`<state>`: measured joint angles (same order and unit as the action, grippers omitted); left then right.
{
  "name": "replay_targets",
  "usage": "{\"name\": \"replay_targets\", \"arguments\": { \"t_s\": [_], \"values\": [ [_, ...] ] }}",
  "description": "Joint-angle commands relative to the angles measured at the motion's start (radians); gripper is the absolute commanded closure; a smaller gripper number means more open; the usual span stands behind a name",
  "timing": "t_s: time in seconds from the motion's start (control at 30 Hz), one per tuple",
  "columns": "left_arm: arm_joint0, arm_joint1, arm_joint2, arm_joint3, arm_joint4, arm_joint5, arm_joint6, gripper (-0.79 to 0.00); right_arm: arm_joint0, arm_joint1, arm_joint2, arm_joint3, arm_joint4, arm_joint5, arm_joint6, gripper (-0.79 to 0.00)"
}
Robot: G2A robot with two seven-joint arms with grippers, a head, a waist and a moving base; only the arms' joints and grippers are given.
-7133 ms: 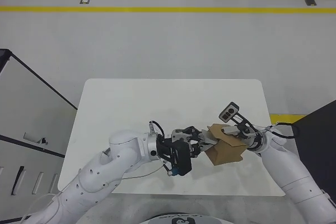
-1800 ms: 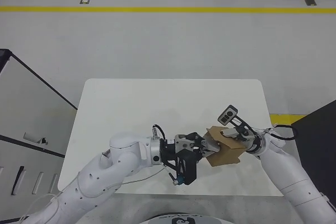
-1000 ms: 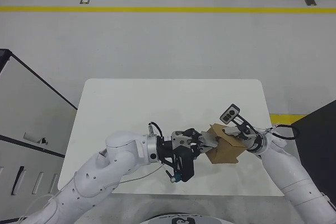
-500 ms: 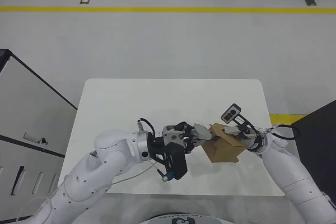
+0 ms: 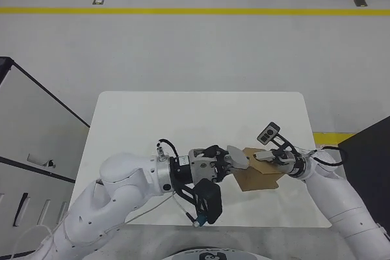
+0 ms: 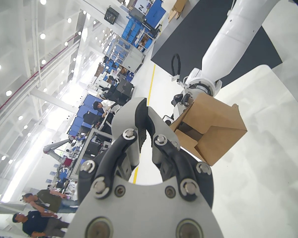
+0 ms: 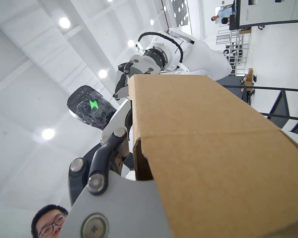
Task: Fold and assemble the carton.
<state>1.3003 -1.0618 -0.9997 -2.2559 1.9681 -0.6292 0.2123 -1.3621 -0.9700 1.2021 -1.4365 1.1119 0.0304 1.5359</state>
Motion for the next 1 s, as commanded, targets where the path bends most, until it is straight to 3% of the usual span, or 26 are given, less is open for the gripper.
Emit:
{"name": "replay_targets", "arguments": {
  "t_s": [0.0,0.37,0.97],
  "values": [
    [-0.008,-0.003,0.015,0.007,-0.001,0.000,-0.035,0.000,-0.003,0.000,0.004,-0.003,-0.008,-0.003,-0.001,0.000],
    [-0.016,-0.010,0.034,0.017,-0.034,-0.016,-0.111,0.000,-0.027,0.000,0.046,-0.032,0.020,-0.039,0.000,0.000],
    [-0.038,-0.007,0.080,0.048,0.004,-0.072,-0.003,0.000,-0.026,-0.002,0.029,-0.058,0.085,-0.034,0.000,0.000]
  ]
}}
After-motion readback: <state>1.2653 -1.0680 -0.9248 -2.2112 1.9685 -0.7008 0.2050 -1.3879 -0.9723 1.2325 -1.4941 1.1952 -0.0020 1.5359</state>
